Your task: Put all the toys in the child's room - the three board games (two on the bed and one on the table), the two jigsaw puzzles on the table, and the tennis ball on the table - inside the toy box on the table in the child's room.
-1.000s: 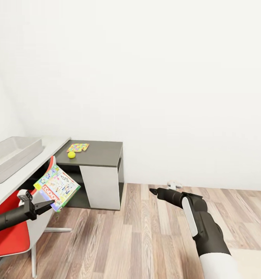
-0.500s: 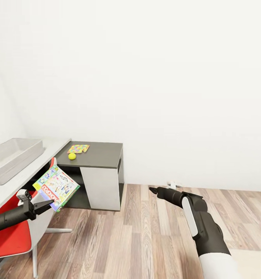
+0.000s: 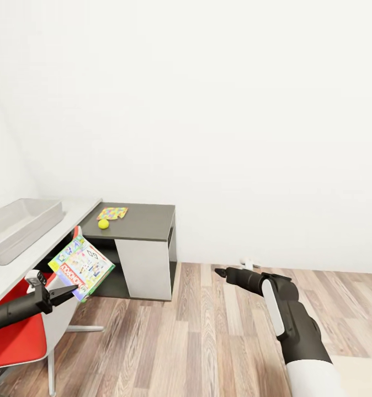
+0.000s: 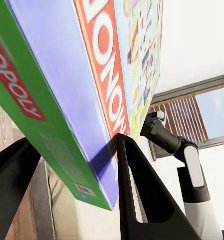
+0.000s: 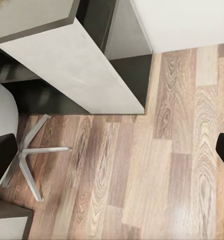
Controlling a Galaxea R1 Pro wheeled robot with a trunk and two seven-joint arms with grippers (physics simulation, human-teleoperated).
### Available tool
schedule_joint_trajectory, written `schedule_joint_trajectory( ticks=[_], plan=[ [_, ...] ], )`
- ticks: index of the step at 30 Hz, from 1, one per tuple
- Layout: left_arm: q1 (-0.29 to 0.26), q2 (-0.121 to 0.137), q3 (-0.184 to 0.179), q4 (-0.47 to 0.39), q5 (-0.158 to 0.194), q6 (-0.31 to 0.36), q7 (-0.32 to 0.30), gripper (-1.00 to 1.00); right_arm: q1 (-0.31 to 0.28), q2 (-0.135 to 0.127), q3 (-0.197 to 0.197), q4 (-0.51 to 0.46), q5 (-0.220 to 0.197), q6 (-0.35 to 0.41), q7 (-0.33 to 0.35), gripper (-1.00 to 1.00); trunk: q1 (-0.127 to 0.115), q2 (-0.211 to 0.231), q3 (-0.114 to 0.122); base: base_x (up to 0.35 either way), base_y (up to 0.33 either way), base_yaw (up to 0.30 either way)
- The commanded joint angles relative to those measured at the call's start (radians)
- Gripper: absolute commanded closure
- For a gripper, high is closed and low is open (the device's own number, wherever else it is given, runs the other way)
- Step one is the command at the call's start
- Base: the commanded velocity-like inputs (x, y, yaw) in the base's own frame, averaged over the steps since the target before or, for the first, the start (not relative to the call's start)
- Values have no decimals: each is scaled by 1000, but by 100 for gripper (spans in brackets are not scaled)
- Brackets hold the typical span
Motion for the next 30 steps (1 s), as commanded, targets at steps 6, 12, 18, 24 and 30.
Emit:
schedule_joint_trajectory(
  ticks=[6, 12, 18, 24, 30],
  plan=[
    [-1, 2, -1, 0, -1, 6, -4, 100, -1, 0, -4, 0, -3, 7, 2, -100, -23, 41, 18, 0, 0, 0],
    [-1, 3, -1, -1, -1, 6, -4, 100, -1, 8, 5, 10, -2, 8, -6, -100, -46, 83, 36, 0, 0, 0],
    [0, 2, -4, -2, -2, 7, -4, 100, -1, 0, 1, 35, -16, 8, -39, -100, -69, 125, 55, 0, 0, 0],
    [5, 5, -3, -2, -1, 6, -4, 100, -1, 2, 4, 36, -16, 11, -43, -100, -92, 167, 74, 0, 0, 0],
    [5, 1, -3, -2, -1, 7, -4, 100, -1, -1, 2, 39, -7, 7, -48, -100, -115, 209, 93, 0, 0, 0]
  ],
)
